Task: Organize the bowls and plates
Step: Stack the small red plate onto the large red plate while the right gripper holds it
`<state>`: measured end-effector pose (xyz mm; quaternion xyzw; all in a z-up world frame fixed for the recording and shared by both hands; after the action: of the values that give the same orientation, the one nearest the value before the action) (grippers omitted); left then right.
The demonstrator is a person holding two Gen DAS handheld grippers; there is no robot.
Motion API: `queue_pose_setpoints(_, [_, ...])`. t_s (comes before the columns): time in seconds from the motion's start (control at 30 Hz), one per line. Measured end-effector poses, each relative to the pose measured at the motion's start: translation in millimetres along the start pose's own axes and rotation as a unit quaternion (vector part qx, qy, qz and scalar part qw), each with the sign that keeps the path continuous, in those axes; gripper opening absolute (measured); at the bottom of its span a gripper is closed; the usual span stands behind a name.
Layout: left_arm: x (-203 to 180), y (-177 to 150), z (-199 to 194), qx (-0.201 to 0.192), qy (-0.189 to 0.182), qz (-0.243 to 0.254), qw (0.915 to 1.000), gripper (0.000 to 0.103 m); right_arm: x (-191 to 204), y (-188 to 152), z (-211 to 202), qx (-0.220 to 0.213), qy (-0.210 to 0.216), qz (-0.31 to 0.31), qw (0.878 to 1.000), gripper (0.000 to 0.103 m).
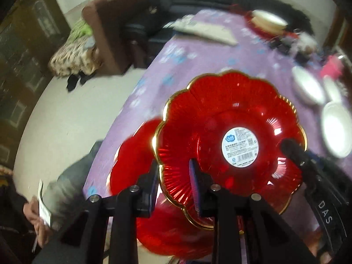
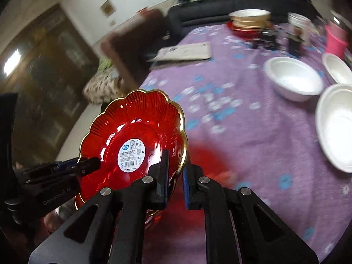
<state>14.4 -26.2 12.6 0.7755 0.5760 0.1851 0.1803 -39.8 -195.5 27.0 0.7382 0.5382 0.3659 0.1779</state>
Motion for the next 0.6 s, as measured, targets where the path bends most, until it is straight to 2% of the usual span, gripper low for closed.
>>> queue_pose_setpoints(0.17, [26, -21, 34, 0.033, 0.012, -0.033, 0.9988, 0.027, 38, -32, 26, 0.023, -0.029, -0.075, 0.997, 0.011])
queue_pose_setpoints(0.23, [28, -22, 35, 0.022, 0.032, -0.021, 0.9990, 0.028, 45, -42, 37, 0.048, -0.037, -0.094, 0.994, 0.012])
queue_pose_setpoints(0.33, [33, -21, 23, -0.008, 0.059, -0.024, 0.9979, 0.028, 51, -46, 45, 0.070, -0.079, -0.155, 0.982, 0.016])
queue_pose_setpoints(0.4, [37, -20, 9, -0.032, 0.074, -0.036, 0.9961, 0.030, 49, -37, 31, 0.050, -0.075, -0.169, 0.981, 0.016])
queue_pose_setpoints(0.43, [37, -20, 2, -0.045, 0.070, -0.040, 0.9958, 0.030, 43, -30, 20, 0.033, -0.070, -0.167, 0.983, 0.016])
queue_pose_setpoints(0.53, [14, -11, -21, -0.078, 0.030, -0.040, 0.9957, 0.037, 22, -14, -22, -0.024, -0.051, -0.157, 0.986, 0.016])
queue_pose_setpoints(0.57, [2, -11, -29, -0.087, 0.015, -0.033, 0.9956, 0.045, 11, -10, -35, -0.038, -0.049, -0.153, 0.986, 0.016])
queue_pose_setpoints(0.6, [-15, -8, -35, -0.095, -0.005, -0.023, 0.9952, 0.059, -2, -6, -49, -0.050, -0.047, -0.149, 0.986, 0.016])
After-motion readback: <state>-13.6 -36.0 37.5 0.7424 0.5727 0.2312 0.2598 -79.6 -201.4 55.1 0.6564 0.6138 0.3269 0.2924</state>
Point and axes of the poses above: each gripper's, at about its wrist camera, not at the fingertips, and z roughly the way its jaws point, x to its left, y to its top, the point moved 3 cm from there along z, roughly the way its jaws point, and after that the axes turned 6 degrees about -x, right-handed, at the moved point
